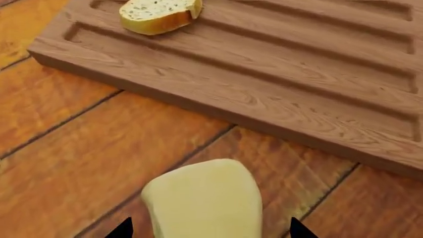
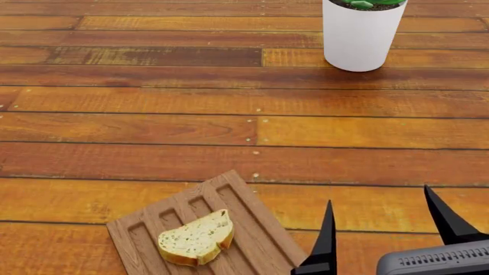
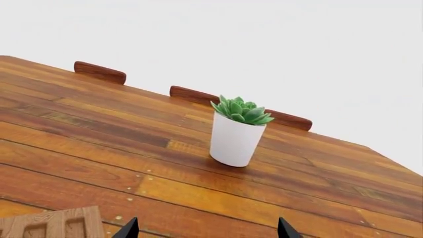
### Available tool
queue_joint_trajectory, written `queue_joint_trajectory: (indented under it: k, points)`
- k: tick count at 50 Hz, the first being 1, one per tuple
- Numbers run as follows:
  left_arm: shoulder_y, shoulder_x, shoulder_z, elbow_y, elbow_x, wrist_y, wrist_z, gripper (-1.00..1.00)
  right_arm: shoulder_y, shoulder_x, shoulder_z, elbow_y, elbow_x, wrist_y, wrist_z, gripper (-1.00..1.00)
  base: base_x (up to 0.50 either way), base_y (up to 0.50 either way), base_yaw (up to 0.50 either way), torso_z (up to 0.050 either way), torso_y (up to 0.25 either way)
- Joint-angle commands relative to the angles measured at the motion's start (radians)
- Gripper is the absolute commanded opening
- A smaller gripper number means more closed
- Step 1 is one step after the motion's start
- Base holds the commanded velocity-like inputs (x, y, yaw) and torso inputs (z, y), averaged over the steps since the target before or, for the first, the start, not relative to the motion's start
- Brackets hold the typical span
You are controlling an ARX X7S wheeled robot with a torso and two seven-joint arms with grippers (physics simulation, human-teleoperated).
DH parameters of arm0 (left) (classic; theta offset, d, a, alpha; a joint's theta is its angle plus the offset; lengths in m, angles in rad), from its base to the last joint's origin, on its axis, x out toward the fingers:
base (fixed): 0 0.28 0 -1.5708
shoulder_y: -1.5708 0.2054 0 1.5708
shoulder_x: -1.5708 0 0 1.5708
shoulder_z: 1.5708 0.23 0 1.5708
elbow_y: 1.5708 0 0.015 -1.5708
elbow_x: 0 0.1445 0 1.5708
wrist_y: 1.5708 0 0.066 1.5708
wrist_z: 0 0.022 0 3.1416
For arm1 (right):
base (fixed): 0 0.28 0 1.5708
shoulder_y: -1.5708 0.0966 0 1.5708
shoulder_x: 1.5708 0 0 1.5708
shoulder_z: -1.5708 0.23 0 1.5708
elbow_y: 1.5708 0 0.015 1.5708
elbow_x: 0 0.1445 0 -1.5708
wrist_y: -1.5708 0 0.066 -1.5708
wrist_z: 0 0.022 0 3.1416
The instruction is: Place the bread and cheese on the cutting board.
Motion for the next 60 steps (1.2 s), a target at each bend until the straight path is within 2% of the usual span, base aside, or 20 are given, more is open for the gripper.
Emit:
queue_joint_trajectory:
  k: [1, 17, 18, 28, 33, 39, 40, 48, 55, 60]
  points:
    - [0.098, 0.031, -0.013, -0.008, 0.096, -0.012, 0.087, 1.0, -0.008, -0.014, 0.027, 0.0, -0.022, -0.005, -0.015, 1.0, 0.0, 0.0, 0.0, 0.0, 0.0]
    - [0.09, 0.059, 0.012, -0.023, 0.109, -0.019, 0.079, 1.0, -0.029, -0.011, 0.023, 0.012, -0.036, -0.024, -0.027, 1.0, 0.0, 0.0, 0.0, 0.0, 0.0]
    - [0.084, 0.059, 0.01, -0.022, 0.106, -0.017, 0.075, -1.0, -0.031, -0.011, 0.023, 0.014, -0.036, -0.026, -0.027, 1.0, 0.0, 0.0, 0.0, 0.0, 0.0]
    - [0.049, 0.051, -0.006, -0.038, 0.14, -0.02, 0.054, -1.0, -0.018, -0.017, 0.012, 0.015, -0.032, -0.011, -0.025, 1.0, 0.0, 0.0, 0.0, 0.0, 0.0]
    - [-0.007, 0.076, -0.003, -0.06, 0.139, -0.02, 0.028, -1.0, -0.03, -0.01, 0.016, 0.018, -0.036, -0.024, -0.03, 1.0, 0.0, 0.0, 0.0, 0.0, 0.0]
    - [-0.131, 0.168, 0.029, -0.137, 0.138, -0.049, 0.026, -1.0, -0.035, -0.003, 0.02, 0.015, -0.032, -0.028, -0.026, 1.0, 0.0, 0.0, 0.0, 0.0, 0.0]
    - [-0.193, 0.214, 0.045, -0.179, 0.138, -0.068, 0.037, -1.0, -0.038, -0.003, 0.021, 0.017, -0.034, -0.031, -0.027, 1.0, 0.0, 0.0, 0.0, 0.0, 0.0]
    - [-0.37, 0.361, 0.096, -0.336, 0.199, -0.151, 0.127, -1.0, -0.047, 0.021, 0.04, 0.005, -0.012, -0.039, -0.011, 1.0, 0.0, 0.0, 0.0, 0.0, 0.0]
    - [-0.446, 0.441, 0.124, -0.383, 0.201, -0.168, 0.155, -1.0, -0.052, 0.023, 0.039, 0.008, -0.015, -0.043, -0.011, 1.0, 0.0, 0.0, 0.0, 0.0, 0.0]
    - [-0.464, 0.498, 0.148, -0.439, 0.264, -0.195, 0.229, -1.0, -0.044, 0.01, 0.025, 0.014, -0.024, -0.036, -0.02, 1.0, 0.0, 0.0, 0.0, 0.0, 0.0]
